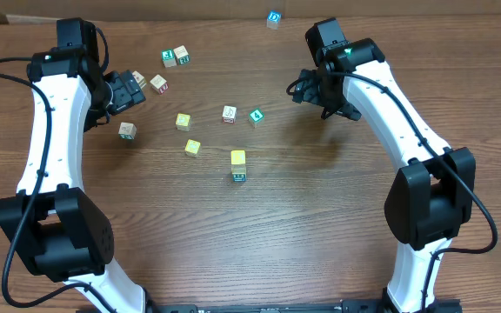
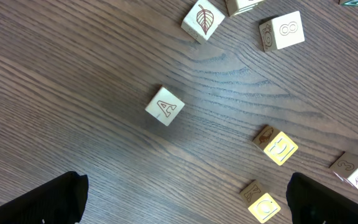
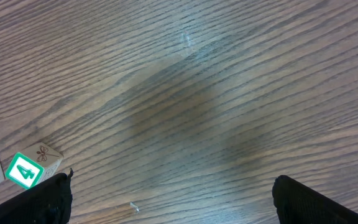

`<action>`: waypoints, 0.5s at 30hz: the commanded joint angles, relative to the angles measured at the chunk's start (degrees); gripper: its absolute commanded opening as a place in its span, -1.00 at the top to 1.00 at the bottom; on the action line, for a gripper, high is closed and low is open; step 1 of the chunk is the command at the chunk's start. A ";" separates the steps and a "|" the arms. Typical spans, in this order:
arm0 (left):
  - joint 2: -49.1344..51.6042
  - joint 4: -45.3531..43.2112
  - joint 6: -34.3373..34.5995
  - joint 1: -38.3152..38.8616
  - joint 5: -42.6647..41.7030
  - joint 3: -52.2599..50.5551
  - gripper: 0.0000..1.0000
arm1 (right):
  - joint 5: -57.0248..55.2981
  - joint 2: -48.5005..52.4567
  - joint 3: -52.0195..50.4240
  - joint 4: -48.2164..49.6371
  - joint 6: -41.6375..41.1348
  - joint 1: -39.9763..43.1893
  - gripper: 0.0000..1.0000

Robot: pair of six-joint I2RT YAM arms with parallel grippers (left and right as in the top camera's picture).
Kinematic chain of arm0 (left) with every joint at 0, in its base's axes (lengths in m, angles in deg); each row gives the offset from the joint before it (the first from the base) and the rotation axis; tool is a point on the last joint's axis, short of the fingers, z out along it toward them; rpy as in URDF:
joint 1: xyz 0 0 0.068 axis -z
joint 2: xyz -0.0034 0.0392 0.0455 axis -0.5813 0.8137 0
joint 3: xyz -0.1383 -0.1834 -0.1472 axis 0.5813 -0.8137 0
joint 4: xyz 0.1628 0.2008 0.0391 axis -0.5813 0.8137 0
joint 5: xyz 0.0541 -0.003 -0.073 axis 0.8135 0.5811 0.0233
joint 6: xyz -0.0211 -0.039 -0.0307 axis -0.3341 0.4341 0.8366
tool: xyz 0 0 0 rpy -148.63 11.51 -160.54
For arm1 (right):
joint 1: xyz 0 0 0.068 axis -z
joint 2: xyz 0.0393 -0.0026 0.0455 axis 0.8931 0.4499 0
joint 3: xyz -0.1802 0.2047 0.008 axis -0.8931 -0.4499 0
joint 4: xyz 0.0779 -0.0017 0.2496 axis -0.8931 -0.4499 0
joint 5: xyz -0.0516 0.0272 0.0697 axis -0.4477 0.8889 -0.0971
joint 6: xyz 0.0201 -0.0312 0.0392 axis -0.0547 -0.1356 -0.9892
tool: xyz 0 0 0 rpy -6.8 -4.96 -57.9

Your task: Form a tower

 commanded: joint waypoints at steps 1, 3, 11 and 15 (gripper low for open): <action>-1.25 -0.04 -0.87 -0.11 -0.28 1.05 -0.99 | -0.66 0.24 1.20 0.02 0.09 0.22 -1.00; -1.27 -0.04 -0.87 0.11 -0.26 1.05 -0.99 | -0.63 0.24 1.20 0.02 0.09 0.22 -1.00; -6.47 -0.50 -0.85 3.30 -0.28 -6.12 -0.99 | -0.63 0.24 1.20 0.02 0.09 0.22 -1.00; -10.60 -0.50 -0.87 5.57 -0.26 -12.59 -0.99 | -0.63 0.24 1.20 0.02 0.09 0.22 -1.00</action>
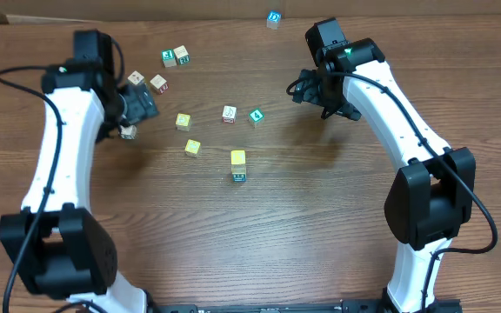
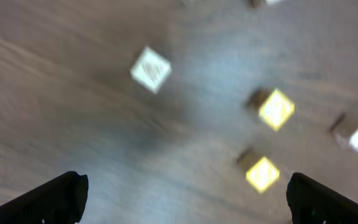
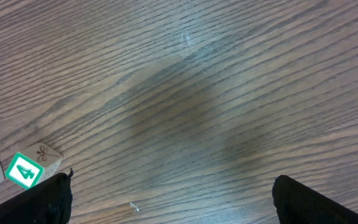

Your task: Form a tower

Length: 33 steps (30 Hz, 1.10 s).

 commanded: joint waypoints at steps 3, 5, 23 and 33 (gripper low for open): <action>-8.11 0.15 -0.87 3.85 -0.28 -9.57 -0.99 | -0.59 0.24 1.20 0.07 0.09 0.22 -1.00; -10.03 0.15 -0.85 4.96 -0.26 -12.59 -0.99 | -0.59 0.24 1.20 0.07 0.09 0.22 -1.00; -21.42 -1.01 -0.87 6.34 0.50 -32.76 -0.99 | -0.59 0.24 1.20 0.07 0.09 0.22 -1.00; -25.57 -4.04 -0.87 6.32 0.94 -44.96 -0.99 | -0.59 0.24 1.20 0.07 0.09 0.22 -1.00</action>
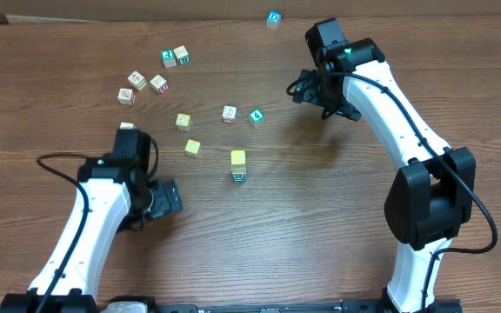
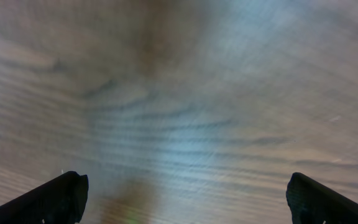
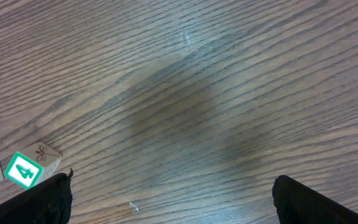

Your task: Form a tower

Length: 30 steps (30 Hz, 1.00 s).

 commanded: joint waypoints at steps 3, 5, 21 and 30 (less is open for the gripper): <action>-3.69 -8.48 -0.79 0.09 1.62 -9.03 -0.99 | -0.61 0.24 1.20 0.17 0.09 0.22 -1.00; -4.94 -16.65 -0.83 0.09 0.76 -13.14 -0.99 | -0.61 0.24 1.20 0.17 0.09 0.22 -1.00; -14.38 -62.64 -6.19 0.00 -0.22 -36.37 -0.99 | -0.61 0.24 1.20 0.17 0.09 0.22 -1.00; -18.16 -74.66 -7.02 0.00 -0.92 -44.76 -0.99 | -0.61 0.24 1.20 0.17 0.09 0.22 -1.00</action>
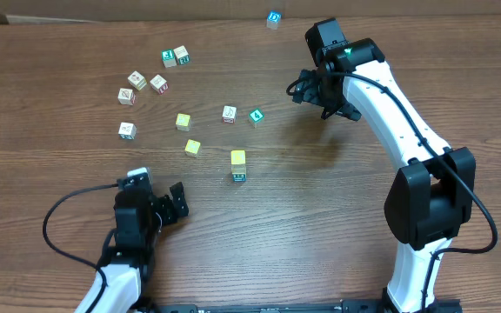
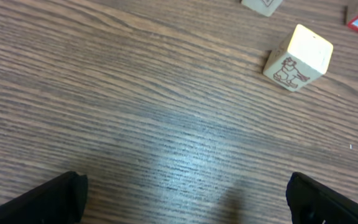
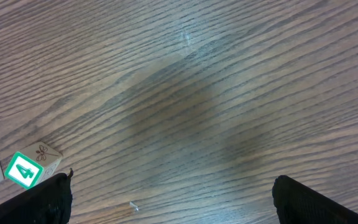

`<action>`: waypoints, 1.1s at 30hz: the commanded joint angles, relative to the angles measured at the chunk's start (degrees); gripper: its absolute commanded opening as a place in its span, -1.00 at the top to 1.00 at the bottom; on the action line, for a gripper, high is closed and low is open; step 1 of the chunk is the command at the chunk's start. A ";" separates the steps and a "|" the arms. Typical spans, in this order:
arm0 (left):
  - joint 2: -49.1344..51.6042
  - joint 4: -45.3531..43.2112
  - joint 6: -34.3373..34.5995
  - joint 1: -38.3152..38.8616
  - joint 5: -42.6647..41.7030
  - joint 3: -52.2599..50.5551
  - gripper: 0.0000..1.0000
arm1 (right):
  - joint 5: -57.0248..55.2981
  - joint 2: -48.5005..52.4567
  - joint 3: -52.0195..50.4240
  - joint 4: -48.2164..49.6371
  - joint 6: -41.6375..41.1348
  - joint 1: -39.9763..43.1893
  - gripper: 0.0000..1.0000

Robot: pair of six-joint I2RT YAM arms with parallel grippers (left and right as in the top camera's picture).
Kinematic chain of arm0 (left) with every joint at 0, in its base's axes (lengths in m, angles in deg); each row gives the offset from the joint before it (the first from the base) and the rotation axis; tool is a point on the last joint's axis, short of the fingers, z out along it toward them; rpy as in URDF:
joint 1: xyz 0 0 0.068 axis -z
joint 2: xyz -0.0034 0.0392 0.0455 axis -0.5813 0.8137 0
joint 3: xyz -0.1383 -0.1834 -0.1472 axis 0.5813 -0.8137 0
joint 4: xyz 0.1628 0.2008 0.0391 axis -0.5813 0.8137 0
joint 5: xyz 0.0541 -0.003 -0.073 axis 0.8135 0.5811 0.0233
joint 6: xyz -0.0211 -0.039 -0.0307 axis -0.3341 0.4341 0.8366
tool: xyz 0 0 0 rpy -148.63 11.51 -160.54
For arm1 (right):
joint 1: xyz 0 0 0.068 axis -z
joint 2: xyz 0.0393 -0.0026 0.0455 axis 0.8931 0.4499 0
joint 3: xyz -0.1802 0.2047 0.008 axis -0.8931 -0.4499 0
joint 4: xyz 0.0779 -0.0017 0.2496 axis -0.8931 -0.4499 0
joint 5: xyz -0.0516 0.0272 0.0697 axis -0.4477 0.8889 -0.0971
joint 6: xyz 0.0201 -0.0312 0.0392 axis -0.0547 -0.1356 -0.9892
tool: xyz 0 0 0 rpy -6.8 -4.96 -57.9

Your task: Form a tower

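Observation:
A two-block tower (image 1: 238, 166) stands mid-table, a yellow block on a teal one. Loose blocks lie behind it: a yellow one (image 1: 193, 147), another yellow (image 1: 183, 121), a red-marked one (image 1: 229, 114) and a green "4" block (image 1: 256, 116). My left gripper (image 1: 177, 202) is open and empty, low near the front left, left of the tower. In the left wrist view its fingers (image 2: 61, 198) frame bare wood, with a pale yellow block (image 2: 299, 57) ahead. My right gripper (image 1: 322, 98) is open and empty at the back right, and the "4" block (image 3: 23, 169) lies to its left.
Several more blocks sit at the back left, around one (image 1: 137, 80) and a green one (image 1: 169, 58). Another lies alone at the left (image 1: 127, 130). A blue block (image 1: 273, 17) lies at the far edge. The wooden table (image 1: 320, 226) carries all of this.
My left arm has folded back toward the front edge, and its open gripper sits about where it was. The wrist view, a blur before, now shows a pale yellow block ahead. The right arm has not moved.
My left gripper was open and empty among the back-left blocks at the first two moments. It was then at the front left over bare wood, and now hangs low there with the arm folded back. The two-block tower and the right arm stayed put throughout.

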 commanded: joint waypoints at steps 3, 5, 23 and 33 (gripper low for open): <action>-3.96 -4.35 -1.44 0.00 -0.70 -5.27 -0.99 | -0.63 0.24 1.20 0.13 0.07 0.22 -1.00; -5.46 -4.76 -1.46 0.00 -0.68 -6.36 -0.99 | -0.66 0.24 1.20 0.13 0.07 0.22 -1.00; -19.76 4.33 -1.51 0.00 -0.68 -8.76 -0.99 | -0.63 0.24 1.20 0.13 0.07 0.22 -1.00; -38.03 16.83 -5.64 0.13 -1.75 -8.74 -0.99 | -0.63 0.24 1.20 0.13 0.07 0.22 -1.00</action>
